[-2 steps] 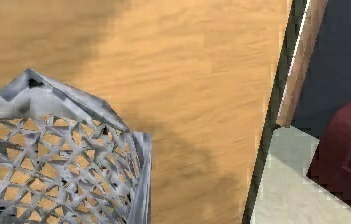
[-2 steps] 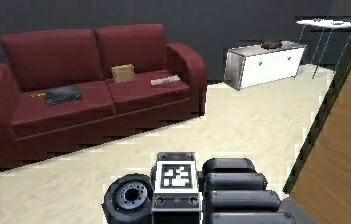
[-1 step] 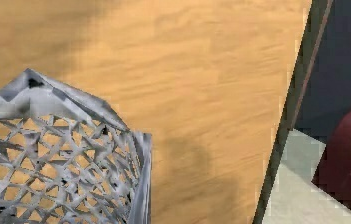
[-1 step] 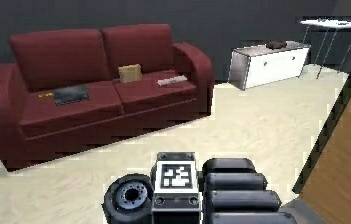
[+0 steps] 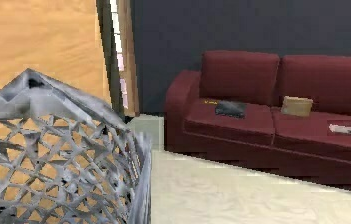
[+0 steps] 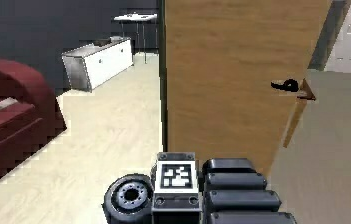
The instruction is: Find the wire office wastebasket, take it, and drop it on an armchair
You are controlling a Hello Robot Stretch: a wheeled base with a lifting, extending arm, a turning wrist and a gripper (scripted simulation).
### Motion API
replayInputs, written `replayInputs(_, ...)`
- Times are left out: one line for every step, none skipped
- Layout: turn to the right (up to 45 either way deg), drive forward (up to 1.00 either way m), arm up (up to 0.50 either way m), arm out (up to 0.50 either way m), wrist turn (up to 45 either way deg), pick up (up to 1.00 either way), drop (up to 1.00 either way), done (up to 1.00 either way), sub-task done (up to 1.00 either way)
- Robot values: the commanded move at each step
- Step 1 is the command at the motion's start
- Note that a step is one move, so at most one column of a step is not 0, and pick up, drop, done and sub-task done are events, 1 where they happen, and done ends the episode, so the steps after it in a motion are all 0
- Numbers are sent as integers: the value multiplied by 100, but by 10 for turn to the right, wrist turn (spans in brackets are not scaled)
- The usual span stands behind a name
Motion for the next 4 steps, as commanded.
replayInputs(450, 0, 0, 0, 0, 0, 0, 0, 0)
replayInputs(450, 0, 0, 0, 0, 0, 0, 0, 0)
replayInputs(180, 0, 0, 0, 0, 0, 0, 0, 0)
replayInputs(0, 15, 0, 0, 0, 0, 0, 0, 0)
